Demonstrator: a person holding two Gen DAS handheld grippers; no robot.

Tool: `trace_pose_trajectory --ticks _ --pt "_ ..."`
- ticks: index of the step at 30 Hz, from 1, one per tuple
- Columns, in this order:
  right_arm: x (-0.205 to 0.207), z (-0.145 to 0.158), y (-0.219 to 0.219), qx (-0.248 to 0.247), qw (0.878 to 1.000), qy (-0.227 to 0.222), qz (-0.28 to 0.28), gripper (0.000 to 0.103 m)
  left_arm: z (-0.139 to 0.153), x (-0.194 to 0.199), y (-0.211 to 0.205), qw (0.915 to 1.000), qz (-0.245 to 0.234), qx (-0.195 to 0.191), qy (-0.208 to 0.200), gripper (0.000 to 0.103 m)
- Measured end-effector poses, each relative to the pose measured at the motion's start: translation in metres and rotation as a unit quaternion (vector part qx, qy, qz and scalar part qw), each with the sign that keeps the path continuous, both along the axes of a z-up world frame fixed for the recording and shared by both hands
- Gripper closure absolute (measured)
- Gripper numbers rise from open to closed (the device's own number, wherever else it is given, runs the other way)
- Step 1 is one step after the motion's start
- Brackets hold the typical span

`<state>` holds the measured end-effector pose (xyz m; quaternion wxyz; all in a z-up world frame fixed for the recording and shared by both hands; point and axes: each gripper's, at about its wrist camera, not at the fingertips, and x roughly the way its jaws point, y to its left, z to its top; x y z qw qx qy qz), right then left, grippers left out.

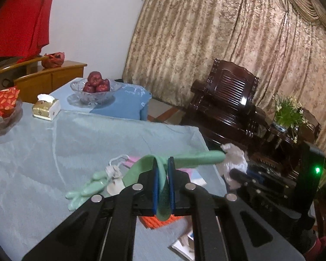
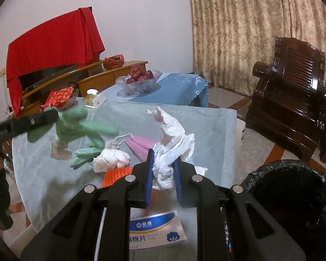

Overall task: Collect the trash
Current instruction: 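Carry the tissues and green glove over the black bin and open both grippers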

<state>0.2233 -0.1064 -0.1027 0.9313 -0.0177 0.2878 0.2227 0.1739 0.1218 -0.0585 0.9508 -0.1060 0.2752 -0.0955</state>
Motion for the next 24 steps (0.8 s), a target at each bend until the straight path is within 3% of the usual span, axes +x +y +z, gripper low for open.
trace_pose_trajectory --ticks 11,24 --pt "-0.030 0.009 -0.023 -0.005 1.000 0.000 -0.015 0.087 -0.025 -0.019 -0.036 0.9989 -0.035 -0.002 0.032 0.096" --pt "-0.061 0.018 -0.084 -0.005 0.997 -0.013 -0.080 0.087 -0.018 -0.017 -0.106 0.9944 -0.104 0.009 0.017 0.096"
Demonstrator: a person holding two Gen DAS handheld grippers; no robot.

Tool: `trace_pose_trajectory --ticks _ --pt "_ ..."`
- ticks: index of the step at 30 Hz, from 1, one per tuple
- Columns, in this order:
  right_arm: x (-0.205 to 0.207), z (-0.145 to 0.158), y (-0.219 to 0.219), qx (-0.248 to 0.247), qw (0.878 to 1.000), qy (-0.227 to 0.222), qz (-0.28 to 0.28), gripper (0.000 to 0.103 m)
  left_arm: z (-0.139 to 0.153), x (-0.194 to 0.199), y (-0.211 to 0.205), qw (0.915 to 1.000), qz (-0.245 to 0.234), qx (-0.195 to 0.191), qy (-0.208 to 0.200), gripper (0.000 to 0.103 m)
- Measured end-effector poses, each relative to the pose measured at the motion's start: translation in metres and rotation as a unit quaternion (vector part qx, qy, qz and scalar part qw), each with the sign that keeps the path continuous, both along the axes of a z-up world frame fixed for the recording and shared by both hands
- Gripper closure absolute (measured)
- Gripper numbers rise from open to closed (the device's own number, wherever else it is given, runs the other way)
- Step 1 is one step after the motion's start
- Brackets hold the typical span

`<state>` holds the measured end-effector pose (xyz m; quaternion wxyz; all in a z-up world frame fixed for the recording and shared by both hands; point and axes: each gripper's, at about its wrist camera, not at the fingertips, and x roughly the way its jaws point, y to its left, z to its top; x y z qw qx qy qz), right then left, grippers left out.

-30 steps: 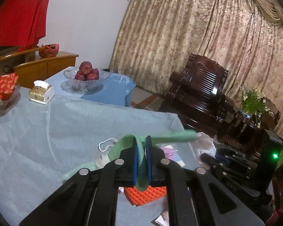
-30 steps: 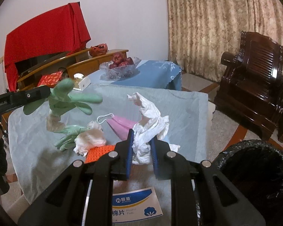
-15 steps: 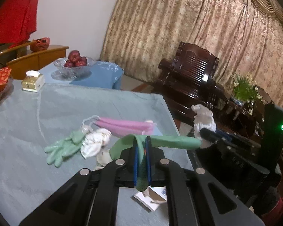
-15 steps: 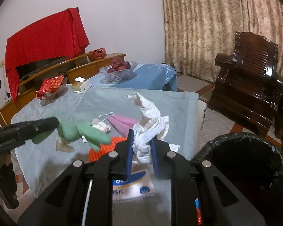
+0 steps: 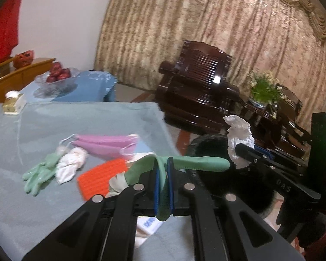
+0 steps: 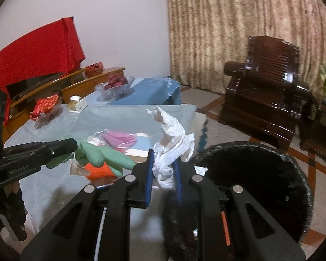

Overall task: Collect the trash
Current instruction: 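Carry the tissues and green glove over the black bin and open both grippers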

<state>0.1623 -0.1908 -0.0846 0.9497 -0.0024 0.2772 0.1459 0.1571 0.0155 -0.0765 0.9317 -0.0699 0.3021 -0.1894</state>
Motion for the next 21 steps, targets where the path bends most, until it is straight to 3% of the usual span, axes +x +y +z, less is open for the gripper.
trace_pose_trajectory --ticks 9,21 --pt "-0.010 -0.002 -0.061 -0.008 0.998 -0.002 -0.061 0.087 0.010 0.019 -0.073 0.9977 -0.064 0.001 -0.023 0.096" --pt "-0.011 -0.022 -0.125 -0.023 0.991 0.013 -0.133 0.087 -0.012 0.042 -0.160 0.9922 -0.124 0.005 -0.010 0.096"
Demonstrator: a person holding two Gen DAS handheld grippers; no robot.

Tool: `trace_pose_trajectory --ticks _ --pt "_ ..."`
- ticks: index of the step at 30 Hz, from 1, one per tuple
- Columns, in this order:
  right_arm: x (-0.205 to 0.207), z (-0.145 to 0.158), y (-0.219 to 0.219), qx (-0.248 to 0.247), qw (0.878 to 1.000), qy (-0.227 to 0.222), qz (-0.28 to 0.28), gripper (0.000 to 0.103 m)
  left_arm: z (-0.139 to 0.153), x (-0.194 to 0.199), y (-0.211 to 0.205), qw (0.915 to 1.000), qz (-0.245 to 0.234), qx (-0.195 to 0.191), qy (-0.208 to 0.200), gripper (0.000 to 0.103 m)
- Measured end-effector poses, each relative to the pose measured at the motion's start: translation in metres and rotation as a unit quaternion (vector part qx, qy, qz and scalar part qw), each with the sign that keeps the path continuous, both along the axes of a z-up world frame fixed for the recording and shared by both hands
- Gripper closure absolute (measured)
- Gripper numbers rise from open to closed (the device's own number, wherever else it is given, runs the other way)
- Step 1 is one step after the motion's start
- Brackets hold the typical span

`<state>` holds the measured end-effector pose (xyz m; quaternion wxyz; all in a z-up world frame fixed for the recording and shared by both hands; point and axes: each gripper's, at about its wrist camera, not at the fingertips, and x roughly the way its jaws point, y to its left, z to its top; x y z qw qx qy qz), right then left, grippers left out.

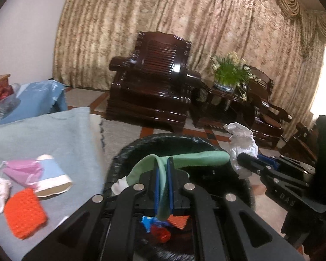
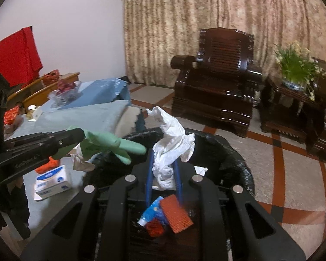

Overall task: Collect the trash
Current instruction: 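Carry the tissues and green glove over the black bin and open both grippers, then grasp the white-and-blue wipe box with the left gripper while the right gripper grasps the orange mesh pad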

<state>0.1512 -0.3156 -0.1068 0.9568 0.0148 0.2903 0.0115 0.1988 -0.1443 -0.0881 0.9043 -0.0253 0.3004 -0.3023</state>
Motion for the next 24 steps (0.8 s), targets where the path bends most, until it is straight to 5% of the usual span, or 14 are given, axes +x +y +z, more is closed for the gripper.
trace_pose_trajectory --ticks 5,7,9,17,24 --pt "0.002 -0.018 -0.016 -0.005 1.000 0.021 -0.019 0.081 -0.012 0.009 -0.022 0.9995 -0.026 0.006 0.019 0.095" --pt "0.003 -0.025 -0.018 -0.018 0.999 0.030 -0.032 0.068 -0.017 0.012 -0.025 0.9989 -0.032 0.006 0.033 0.083" --pt "0.001 -0.031 -0.019 -0.024 0.998 0.035 -0.041 0.052 -0.020 0.011 -0.023 0.9991 -0.028 0.009 0.031 0.056" --pt "-0.007 -0.029 -0.008 -0.025 0.998 0.016 -0.047 0.011 -0.022 -0.002 0.017 0.9994 0.017 0.024 0.019 0.026" --pt "-0.006 -0.018 0.020 0.020 1.000 0.004 -0.017 0.010 -0.019 -0.024 0.084 0.9957 0.081 0.043 0.003 0.020"
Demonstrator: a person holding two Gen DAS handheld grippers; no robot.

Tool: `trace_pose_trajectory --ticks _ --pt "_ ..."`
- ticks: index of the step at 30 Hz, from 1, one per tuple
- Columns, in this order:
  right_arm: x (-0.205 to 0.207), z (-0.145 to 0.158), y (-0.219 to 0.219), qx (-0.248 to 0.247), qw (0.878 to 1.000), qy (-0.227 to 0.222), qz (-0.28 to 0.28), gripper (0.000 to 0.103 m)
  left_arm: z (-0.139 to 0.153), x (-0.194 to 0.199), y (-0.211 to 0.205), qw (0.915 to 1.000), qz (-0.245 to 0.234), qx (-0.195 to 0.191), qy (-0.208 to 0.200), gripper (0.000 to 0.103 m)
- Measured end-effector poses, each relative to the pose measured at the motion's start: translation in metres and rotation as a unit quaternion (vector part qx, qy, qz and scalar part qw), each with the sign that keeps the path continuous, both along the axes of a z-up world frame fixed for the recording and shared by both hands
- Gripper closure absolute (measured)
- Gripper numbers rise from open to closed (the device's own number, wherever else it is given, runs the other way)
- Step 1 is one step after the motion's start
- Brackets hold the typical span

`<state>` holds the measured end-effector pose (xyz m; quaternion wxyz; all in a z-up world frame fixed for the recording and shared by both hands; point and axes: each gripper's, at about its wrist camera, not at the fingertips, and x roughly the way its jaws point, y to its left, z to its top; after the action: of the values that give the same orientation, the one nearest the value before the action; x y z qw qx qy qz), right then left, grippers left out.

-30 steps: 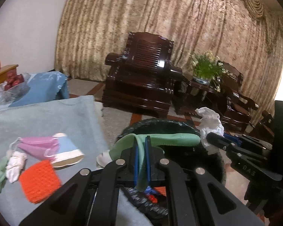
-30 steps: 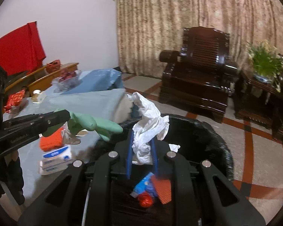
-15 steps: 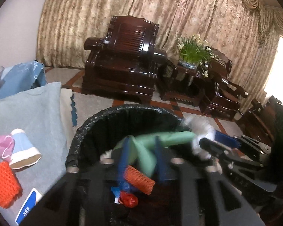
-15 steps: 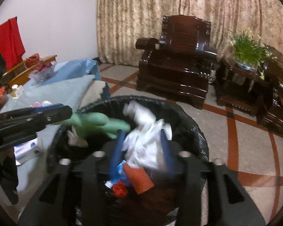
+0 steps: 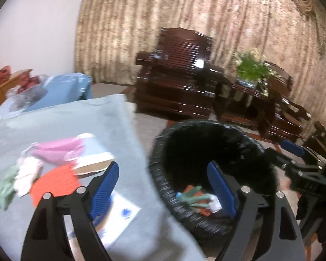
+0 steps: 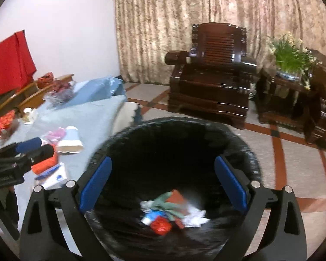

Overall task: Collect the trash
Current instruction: 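Grasp the white-and-blue wipe box with the left gripper while the right gripper grasps the orange mesh pad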

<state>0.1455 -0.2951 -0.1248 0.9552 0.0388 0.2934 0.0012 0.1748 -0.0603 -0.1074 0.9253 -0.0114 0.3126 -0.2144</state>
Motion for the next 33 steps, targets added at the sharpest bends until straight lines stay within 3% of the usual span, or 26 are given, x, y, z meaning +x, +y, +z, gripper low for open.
trace_pose_trajectory --ticks 6,12,28,33 --pt "0.002 0.006 0.044 0.006 0.999 -0.007 0.045 0.010 -0.006 -0.019 0.050 0.9986 0.044 0.030 -0.008 0.020" --pt "-0.002 0.002 0.069 0.016 0.998 -0.009 0.058 0.010 -0.027 -0.026 0.076 0.9971 0.068 0.033 0.010 0.020" --pt "0.003 -0.017 0.093 0.010 0.997 0.010 0.074 0.010 -0.079 -0.008 0.080 0.9954 0.055 0.044 0.065 0.020" --pt "0.007 -0.021 0.093 0.011 0.997 0.018 0.075 0.010 -0.083 0.000 0.077 0.9954 0.042 0.041 0.076 0.019"
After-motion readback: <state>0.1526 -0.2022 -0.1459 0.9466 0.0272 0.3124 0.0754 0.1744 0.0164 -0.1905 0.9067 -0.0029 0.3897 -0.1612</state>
